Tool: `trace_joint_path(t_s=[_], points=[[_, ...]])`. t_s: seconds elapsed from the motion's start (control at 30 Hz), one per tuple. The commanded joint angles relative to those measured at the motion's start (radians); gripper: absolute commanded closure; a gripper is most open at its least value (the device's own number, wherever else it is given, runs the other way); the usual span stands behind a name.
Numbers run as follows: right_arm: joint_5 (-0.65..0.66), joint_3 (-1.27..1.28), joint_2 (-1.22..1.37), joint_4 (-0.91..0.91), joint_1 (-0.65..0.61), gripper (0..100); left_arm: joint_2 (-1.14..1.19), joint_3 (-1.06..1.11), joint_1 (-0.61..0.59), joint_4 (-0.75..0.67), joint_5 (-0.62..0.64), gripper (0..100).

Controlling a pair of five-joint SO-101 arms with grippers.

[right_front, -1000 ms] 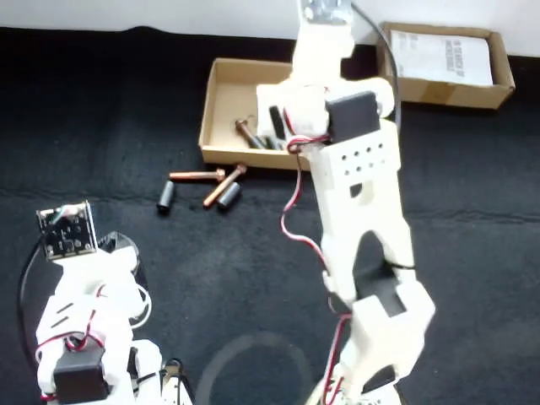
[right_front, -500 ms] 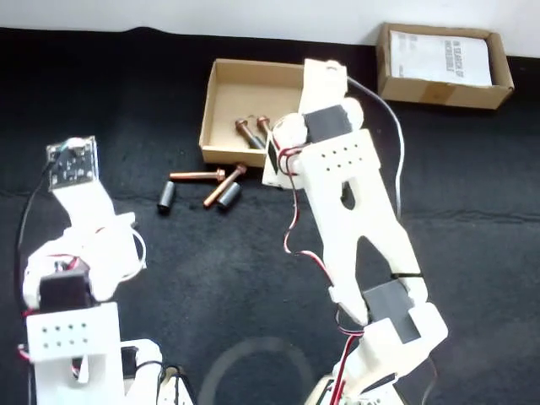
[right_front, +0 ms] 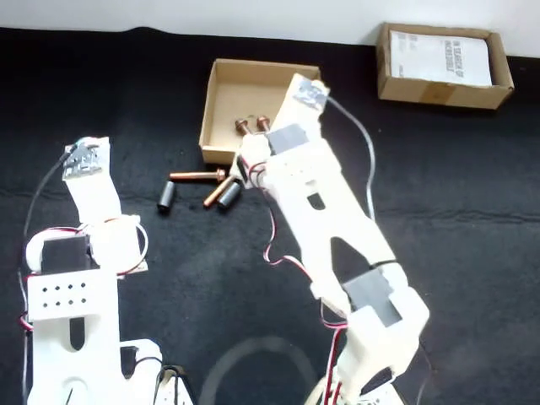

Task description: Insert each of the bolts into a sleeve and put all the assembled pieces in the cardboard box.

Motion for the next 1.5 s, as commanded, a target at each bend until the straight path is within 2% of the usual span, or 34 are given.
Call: trace_joint_path(t_s=[0.0, 0.4, 0.6, 0.83, 1.47], points=[[-0.035, 0.002, 0.028, -0.074, -0.008, 67.7, 0.002, -0.042, -0.028, 0.006, 0.044, 99], [-0.072, -0.007, 0.219, -0.308, -0.012, 67.7, 0.005, -0.038, -0.085, -0.023, 0.072, 99], [-0.072, -0.007, 0.245, -0.384, -0.067, 67.7, 0.005, -0.035, -0.14, -0.017, 0.072, 99], [-0.074, -0.007, 0.242, -0.389, -0.133, 67.7, 0.004, -0.035, -0.217, -0.015, 0.066, 99], [-0.074, -0.005, 0.321, -0.406, -0.07, 67.7, 0.002, 0.041, -0.226, -0.025, 0.069, 99]])
